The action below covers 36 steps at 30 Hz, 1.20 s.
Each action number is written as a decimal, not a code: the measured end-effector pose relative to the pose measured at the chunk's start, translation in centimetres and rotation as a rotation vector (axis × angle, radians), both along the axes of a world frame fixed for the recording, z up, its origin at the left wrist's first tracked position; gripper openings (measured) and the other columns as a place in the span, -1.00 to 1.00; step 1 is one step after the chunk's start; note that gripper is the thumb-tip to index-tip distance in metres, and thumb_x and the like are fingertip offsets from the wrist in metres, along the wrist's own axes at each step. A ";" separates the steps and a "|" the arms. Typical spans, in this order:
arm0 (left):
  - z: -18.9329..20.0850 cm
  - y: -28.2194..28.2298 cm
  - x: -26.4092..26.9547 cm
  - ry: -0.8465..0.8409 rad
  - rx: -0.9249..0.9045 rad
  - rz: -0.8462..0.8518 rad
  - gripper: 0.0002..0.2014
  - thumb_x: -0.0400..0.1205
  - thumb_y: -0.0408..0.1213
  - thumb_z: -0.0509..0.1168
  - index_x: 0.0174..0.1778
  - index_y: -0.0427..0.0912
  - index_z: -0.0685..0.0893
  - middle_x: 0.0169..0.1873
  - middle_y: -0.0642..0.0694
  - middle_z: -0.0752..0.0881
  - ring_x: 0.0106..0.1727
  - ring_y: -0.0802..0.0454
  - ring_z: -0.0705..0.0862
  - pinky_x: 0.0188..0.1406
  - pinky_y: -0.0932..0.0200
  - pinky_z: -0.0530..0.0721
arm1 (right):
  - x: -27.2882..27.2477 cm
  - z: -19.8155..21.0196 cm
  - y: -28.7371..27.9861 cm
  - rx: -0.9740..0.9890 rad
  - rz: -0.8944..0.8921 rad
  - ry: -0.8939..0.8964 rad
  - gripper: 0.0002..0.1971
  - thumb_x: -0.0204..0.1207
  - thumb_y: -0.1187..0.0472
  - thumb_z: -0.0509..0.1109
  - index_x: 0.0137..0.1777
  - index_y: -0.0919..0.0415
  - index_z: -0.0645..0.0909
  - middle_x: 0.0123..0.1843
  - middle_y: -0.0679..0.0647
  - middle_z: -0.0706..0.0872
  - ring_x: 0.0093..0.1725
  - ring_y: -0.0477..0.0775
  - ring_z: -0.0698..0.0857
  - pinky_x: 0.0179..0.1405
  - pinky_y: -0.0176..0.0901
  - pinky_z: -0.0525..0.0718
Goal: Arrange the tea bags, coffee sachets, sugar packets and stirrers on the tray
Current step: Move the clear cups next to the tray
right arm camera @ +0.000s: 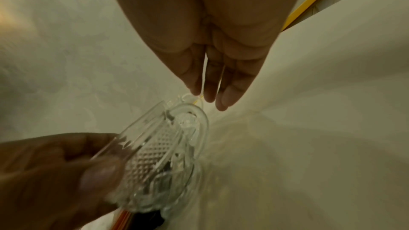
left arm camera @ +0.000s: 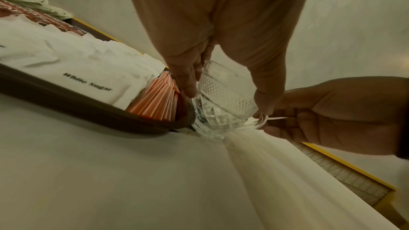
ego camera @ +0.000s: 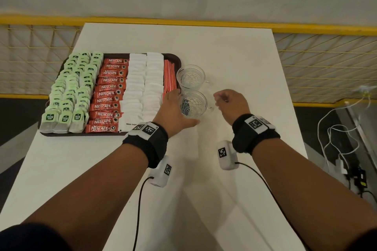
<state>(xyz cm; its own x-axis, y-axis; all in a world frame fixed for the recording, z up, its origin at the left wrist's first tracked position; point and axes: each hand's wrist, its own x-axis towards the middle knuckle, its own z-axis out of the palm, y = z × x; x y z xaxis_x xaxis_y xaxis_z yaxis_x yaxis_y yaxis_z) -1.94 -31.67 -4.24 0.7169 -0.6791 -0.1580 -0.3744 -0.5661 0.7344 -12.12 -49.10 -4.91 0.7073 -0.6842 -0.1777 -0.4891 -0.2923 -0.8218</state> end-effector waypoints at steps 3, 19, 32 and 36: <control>0.1 0.2 0.1 -0.007 0.009 -0.002 -0.04 0.26 -0.05 0.69 0.50 -0.20 0.36 0.39 -0.11 0.44 0.41 -0.02 0.45 0.32 0.18 0.48 | 1.6 0.5 -1.3 -0.034 0.010 0.015 -0.79 0.62 0.20 0.29 0.18 0.11 0.68 0.11 0.08 0.77 0.11 0.11 0.74 0.24 0.14 0.68; -0.7 0.6 0.1 0.103 -0.108 0.068 -0.28 0.24 -0.12 0.70 0.25 -0.06 0.49 0.12 0.05 0.65 0.12 0.06 0.69 0.14 -0.05 0.76 | 3.3 2.3 -1.9 -0.051 0.091 0.076 -0.73 0.65 0.28 0.25 0.26 0.16 0.68 0.17 0.09 0.76 0.19 0.10 0.72 0.33 0.02 0.62; 0.1 1.0 0.0 0.221 -0.196 0.074 -0.31 0.33 -0.34 0.67 0.33 -0.06 0.51 0.10 0.15 0.67 0.11 0.25 0.69 0.04 0.40 0.70 | -0.5 2.3 0.5 -0.139 0.294 0.206 -0.75 0.58 0.27 0.40 0.24 0.17 0.71 0.15 0.07 0.77 0.10 0.04 0.71 0.18 -0.19 0.57; 0.0 1.0 -0.1 0.216 -0.210 0.080 -0.33 0.34 -0.35 0.66 0.32 -0.09 0.51 0.11 0.10 0.68 0.10 0.24 0.69 -0.01 0.45 0.66 | -0.4 2.1 0.7 -0.128 0.279 0.207 -0.75 0.59 0.27 0.38 0.24 0.16 0.71 0.14 0.07 0.78 0.12 0.06 0.72 0.23 -0.13 0.59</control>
